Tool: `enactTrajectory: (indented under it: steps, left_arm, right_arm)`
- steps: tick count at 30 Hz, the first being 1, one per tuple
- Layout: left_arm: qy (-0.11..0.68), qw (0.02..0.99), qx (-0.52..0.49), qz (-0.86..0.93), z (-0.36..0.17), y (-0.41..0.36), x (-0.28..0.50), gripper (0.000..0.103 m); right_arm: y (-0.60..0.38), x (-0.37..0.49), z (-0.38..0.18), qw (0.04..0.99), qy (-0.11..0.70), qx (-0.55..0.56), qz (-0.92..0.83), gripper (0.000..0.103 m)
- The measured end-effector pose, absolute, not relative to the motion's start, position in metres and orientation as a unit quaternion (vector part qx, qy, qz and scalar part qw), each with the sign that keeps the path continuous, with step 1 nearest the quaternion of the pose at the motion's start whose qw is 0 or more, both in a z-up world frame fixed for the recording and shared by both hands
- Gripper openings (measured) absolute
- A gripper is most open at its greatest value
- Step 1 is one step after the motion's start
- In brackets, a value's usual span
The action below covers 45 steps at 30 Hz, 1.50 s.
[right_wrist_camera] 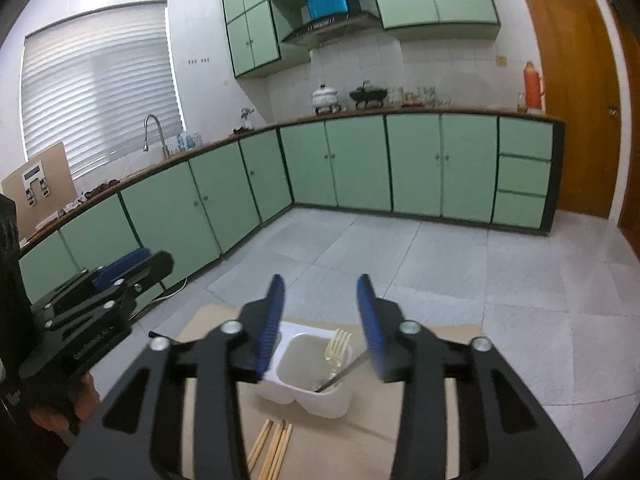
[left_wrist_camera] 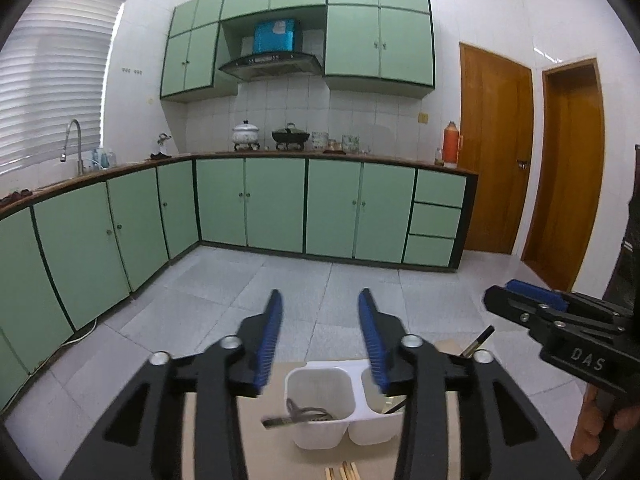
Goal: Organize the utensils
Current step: 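Open the right tool and withdraw it from the holder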
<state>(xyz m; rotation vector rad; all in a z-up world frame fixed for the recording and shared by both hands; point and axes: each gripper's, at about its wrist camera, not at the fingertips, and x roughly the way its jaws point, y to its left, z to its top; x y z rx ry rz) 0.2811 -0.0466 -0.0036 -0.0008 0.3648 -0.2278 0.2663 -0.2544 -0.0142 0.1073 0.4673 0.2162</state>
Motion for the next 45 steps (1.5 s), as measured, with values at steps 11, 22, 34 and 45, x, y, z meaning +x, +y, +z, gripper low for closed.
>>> enactTrajectory:
  steps: [11,22,34,45]
  left_arm:
    - [0.154,0.983,-0.003,-0.096,-0.019,-0.019,0.186,0.076]
    - [0.209,0.973,0.020,-0.095,-0.089,-0.013,0.118,0.089]
    - [0.333,0.940,0.023,-0.075,-0.176,0.004,0.095,0.091]
    - [0.363,0.929,0.027,-0.065,-0.201,0.012,0.083,0.091]
  right_arm:
    - [-0.264,0.163,-0.033,0.986,0.159,0.046,0.035,0.092]
    - [-0.247,0.096,-0.102,0.979,0.199,0.043,0.029,0.093]
    - [-0.213,0.062,-0.188,0.952,0.302,0.032,0.045,0.093]
    - [-0.187,0.050,-0.229,0.930,0.362,-0.021,0.066,0.077]
